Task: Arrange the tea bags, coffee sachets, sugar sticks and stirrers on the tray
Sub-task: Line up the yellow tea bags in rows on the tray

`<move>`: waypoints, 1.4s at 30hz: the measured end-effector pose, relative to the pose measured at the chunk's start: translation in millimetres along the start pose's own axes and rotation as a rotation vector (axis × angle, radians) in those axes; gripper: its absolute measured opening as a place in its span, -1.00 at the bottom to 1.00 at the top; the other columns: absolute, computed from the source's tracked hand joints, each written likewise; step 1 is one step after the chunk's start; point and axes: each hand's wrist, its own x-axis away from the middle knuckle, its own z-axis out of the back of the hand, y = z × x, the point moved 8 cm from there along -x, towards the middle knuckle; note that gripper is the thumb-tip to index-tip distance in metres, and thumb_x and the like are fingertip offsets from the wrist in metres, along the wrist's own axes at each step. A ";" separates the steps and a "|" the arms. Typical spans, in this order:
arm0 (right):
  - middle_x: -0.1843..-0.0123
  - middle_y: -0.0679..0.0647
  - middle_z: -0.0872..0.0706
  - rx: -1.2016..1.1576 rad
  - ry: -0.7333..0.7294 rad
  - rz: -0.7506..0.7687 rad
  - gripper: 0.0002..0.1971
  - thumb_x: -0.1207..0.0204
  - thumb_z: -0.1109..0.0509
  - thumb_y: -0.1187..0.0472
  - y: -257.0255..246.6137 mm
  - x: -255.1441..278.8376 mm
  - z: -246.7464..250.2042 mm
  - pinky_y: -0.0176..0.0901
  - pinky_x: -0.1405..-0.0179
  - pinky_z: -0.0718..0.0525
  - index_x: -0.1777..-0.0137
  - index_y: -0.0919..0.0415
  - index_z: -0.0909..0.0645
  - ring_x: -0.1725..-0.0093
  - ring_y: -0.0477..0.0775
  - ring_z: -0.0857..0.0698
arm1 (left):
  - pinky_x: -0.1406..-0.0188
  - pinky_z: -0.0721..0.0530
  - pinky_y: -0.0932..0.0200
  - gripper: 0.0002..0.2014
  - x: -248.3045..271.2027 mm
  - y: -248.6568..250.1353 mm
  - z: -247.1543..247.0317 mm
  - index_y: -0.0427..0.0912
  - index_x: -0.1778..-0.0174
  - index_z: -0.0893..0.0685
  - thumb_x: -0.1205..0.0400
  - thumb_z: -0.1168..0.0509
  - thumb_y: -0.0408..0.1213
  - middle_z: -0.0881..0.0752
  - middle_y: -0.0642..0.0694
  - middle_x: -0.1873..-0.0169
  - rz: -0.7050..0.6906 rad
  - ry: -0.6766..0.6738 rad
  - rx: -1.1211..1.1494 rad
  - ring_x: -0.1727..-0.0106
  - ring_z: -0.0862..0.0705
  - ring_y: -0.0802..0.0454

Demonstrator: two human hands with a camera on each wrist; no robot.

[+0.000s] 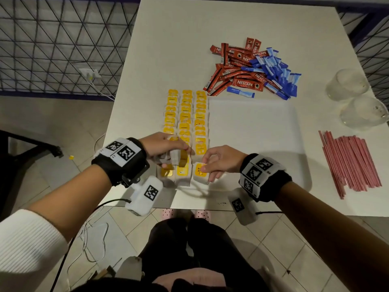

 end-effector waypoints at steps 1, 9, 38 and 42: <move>0.47 0.06 -0.70 0.019 0.013 -0.003 -0.85 -0.48 -0.45 0.29 -1.2 -1.9 0.8 -0.36 0.40 -0.58 0.20 0.14 -0.51 0.55 -0.16 -0.68 | 0.66 -0.51 0.36 -0.71 -0.4 -1.4 4.3 0.05 0.42 -0.80 -0.60 -0.29 -0.17 -0.63 -0.25 0.23 0.008 0.023 0.059 0.42 -0.54 -0.09; 0.44 -0.02 -0.58 0.178 0.321 0.026 -0.78 -0.42 -0.51 0.20 -12.4 -12.0 26.1 -0.36 0.48 -0.41 0.34 0.04 -0.52 0.47 -0.11 -0.52 | 0.75 -0.48 0.37 -0.89 -2.1 -15.4 20.4 -0.22 0.22 -0.62 -0.58 -0.32 -0.27 -0.62 -0.09 0.61 0.060 0.078 0.315 0.73 -0.49 0.04; 0.28 0.06 -0.66 -0.060 0.380 0.163 -0.65 -0.33 -0.57 0.08 -68.4 8.6 15.0 0.00 0.22 -0.70 -0.05 0.10 -0.56 0.38 0.01 -0.63 | 0.62 -0.65 0.34 -0.54 -15.1 6.2 -0.8 -0.17 0.19 -0.63 -0.53 -0.17 0.21 -0.67 -0.15 0.48 0.094 -0.184 0.456 0.54 -0.63 0.06; 0.24 0.18 -0.64 -0.177 0.342 0.131 -0.78 -0.47 -0.41 0.32 -62.5 6.1 16.6 0.07 0.13 -0.73 -0.09 0.17 -0.56 0.48 0.07 -0.63 | 0.63 -0.65 0.32 -0.49 -14.3 5.3 -2.3 -0.19 0.16 -0.66 -0.51 -0.15 0.25 -0.67 -0.19 0.37 0.107 -0.218 0.472 0.52 -0.64 0.05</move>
